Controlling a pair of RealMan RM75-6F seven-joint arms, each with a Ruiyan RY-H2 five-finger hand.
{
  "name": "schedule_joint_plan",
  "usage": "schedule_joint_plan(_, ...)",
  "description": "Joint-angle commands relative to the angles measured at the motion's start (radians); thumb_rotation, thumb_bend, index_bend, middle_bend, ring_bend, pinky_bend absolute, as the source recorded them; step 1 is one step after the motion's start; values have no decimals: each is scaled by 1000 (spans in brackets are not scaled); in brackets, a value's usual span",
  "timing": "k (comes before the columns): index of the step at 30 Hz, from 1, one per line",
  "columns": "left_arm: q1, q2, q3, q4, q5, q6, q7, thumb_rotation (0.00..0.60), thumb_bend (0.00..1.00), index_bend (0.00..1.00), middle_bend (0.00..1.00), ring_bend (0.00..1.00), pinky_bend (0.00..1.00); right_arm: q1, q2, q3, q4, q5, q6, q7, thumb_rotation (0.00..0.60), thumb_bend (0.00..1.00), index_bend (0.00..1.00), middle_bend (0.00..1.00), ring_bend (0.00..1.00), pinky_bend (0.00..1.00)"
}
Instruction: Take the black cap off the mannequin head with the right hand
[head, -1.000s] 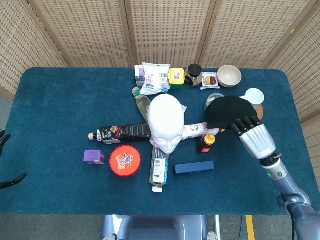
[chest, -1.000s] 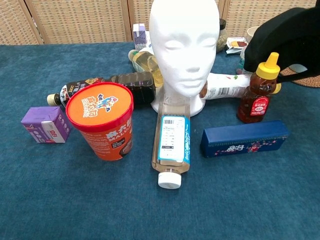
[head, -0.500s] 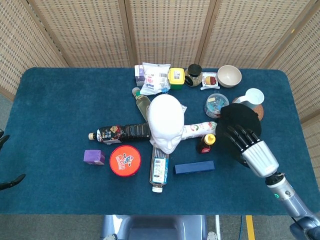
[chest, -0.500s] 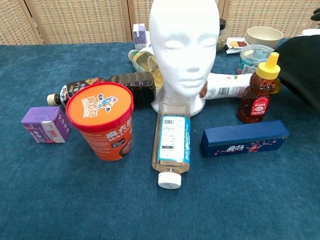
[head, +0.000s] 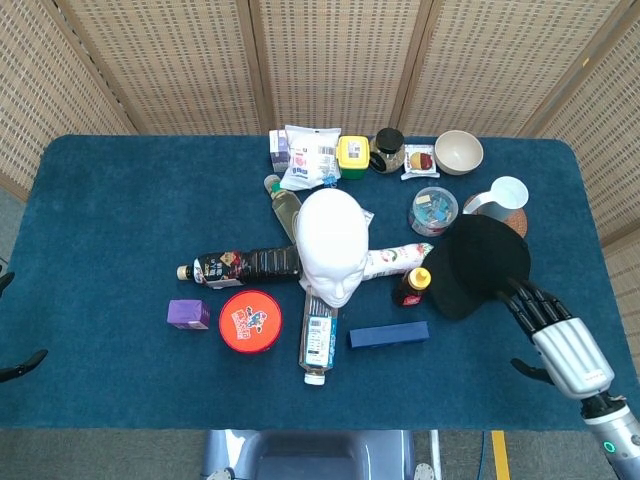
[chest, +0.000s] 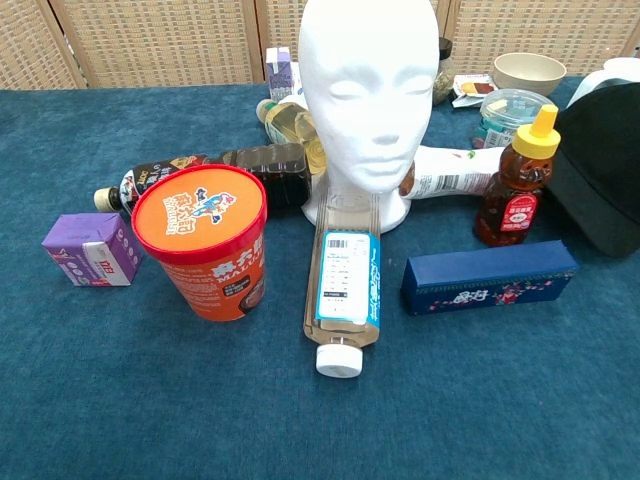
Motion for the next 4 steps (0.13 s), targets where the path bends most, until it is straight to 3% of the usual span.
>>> schedule_joint_plan(1, 7, -18, 8, 7, 10, 7, 30, 600, 132, 0, 0, 0, 0, -52, -3, 26, -67, 54, 16, -60, 600, 0, 36, 0, 0, 155)
schedule_joint_plan(4, 7, -32, 12, 10, 4, -2, 55, 600, 132, 0, 0, 0, 0, -83, -31, 44, -116, 73, 29, -94, 600, 0, 37, 0, 0, 146)
